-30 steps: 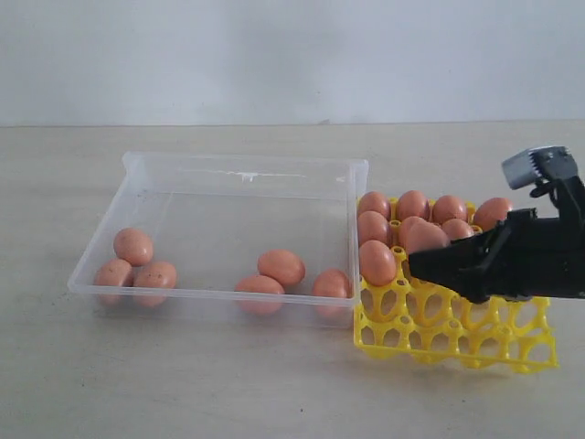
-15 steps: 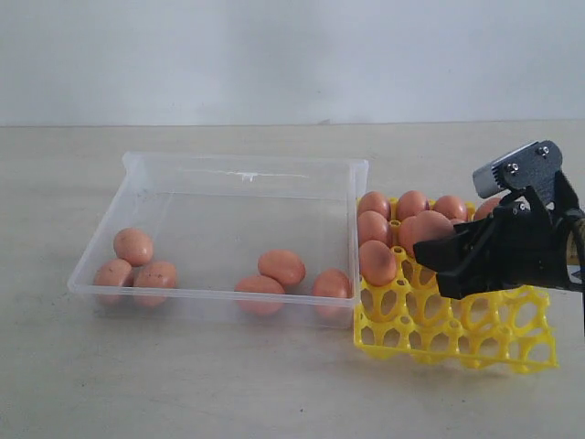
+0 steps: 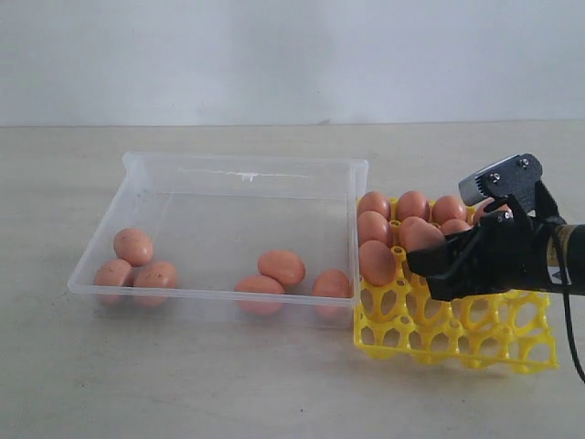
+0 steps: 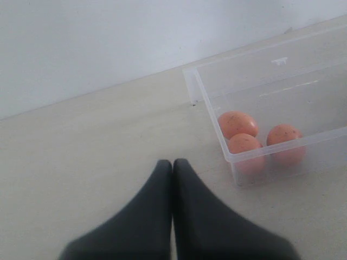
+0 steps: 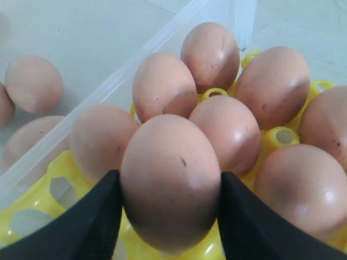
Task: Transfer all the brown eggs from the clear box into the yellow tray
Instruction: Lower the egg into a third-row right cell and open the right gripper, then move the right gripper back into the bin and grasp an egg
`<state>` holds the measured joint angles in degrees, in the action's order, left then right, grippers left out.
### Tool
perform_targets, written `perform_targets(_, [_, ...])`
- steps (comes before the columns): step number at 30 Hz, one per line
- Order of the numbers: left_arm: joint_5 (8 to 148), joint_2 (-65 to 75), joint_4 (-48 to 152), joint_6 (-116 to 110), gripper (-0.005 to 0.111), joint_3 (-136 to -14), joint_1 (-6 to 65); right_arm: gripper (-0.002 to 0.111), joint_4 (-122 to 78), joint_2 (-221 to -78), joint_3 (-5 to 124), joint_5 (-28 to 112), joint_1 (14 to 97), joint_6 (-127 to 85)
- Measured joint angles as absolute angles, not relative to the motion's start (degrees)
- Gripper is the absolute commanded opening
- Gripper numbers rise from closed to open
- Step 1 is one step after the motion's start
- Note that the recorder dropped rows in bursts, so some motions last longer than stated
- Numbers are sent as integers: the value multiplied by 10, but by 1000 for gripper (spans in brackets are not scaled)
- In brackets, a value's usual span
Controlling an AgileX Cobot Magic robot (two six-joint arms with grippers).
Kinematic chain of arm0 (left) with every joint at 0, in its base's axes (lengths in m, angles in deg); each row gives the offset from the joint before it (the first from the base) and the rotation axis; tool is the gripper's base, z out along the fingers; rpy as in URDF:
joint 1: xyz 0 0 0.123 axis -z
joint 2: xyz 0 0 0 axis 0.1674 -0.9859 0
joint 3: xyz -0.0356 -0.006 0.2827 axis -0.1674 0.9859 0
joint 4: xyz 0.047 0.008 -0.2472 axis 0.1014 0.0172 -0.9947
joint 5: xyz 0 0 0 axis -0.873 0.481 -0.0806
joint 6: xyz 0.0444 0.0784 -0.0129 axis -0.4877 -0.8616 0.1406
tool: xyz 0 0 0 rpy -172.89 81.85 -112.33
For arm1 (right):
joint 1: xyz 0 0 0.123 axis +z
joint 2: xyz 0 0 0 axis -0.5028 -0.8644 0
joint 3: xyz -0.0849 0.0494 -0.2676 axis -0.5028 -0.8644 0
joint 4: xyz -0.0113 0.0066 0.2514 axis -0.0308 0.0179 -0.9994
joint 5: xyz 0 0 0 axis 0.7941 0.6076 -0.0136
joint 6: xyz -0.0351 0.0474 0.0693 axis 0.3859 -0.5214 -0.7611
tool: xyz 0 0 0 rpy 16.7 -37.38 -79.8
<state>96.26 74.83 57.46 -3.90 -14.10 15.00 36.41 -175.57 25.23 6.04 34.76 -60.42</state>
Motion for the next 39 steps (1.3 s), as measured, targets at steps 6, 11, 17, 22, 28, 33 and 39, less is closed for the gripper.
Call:
perform_targets(6, [963, 748, 575, -39, -4, -141, 150, 51, 374, -1756, 254, 66, 348, -603])
perform_targets(11, [963, 748, 575, -39, -4, -141, 150, 65, 389, -1756, 259, 73, 348, -606])
perform_targets(17, [963, 748, 575, -39, -4, -141, 150, 65, 374, -1756, 260, 58, 348, -610])
perform_targets(22, [963, 748, 575, -39, -4, -141, 150, 65, 328, -1756, 260, 42, 348, -617])
perform_targets(28, [963, 748, 575, -39, -4, -141, 150, 6, 335, -1672, 260, -9, 348, -743])
perform_targets(33, [963, 748, 575, -39, -4, -141, 150, 0, 390, -1551, 276, -85, 402, -776])
perform_targets(39, [963, 748, 575, -39, -4, -141, 150, 0, 393, -1595, 469, 506, 690, -675])
